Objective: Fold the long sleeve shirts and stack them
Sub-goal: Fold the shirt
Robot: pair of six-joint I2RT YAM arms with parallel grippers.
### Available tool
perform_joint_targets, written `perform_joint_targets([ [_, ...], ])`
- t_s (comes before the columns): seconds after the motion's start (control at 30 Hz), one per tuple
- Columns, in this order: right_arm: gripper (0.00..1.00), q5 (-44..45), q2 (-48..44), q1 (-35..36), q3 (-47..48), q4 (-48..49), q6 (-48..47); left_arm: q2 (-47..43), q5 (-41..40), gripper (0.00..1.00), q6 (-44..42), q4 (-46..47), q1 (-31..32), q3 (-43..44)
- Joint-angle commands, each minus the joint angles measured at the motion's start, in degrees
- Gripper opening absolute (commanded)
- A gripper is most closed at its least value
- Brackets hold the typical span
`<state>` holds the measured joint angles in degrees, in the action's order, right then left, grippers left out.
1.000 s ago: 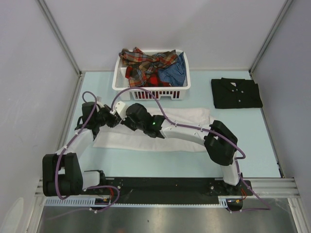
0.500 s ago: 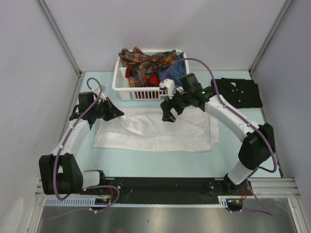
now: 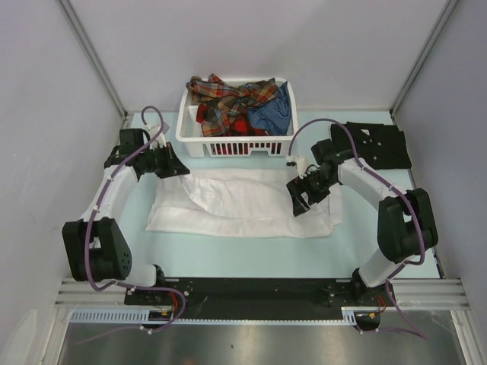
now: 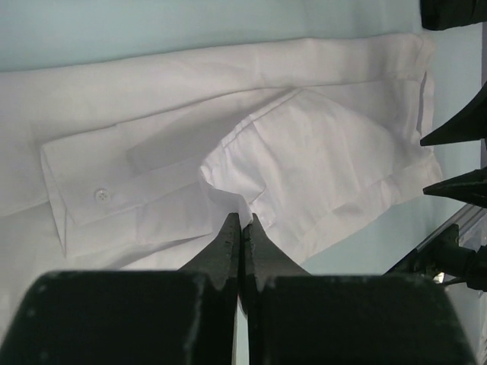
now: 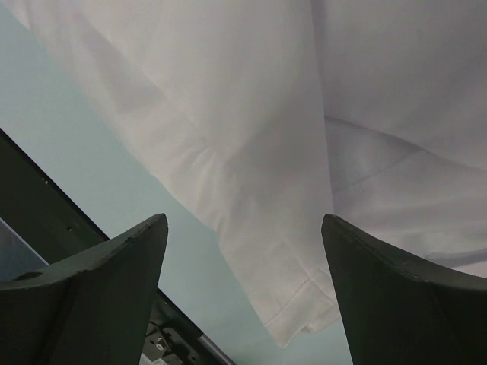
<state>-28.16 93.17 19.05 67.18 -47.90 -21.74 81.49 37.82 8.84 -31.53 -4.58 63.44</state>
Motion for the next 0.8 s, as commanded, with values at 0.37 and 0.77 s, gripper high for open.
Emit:
perform_joint_targets([
  [0.37, 0.52, 11.37, -1.58, -2.61, -6.00, 1.14, 0.56, 6.04, -5.12, 0.21, -22.63, -1.78, -2.10, -1.47],
  [0.77, 0.54, 11.46, -5.10, -8.76, -6.27, -4.40, 1.08, -1.60, -7.51, 0.61, -49.40, -2.91, -4.04, -7.98],
])
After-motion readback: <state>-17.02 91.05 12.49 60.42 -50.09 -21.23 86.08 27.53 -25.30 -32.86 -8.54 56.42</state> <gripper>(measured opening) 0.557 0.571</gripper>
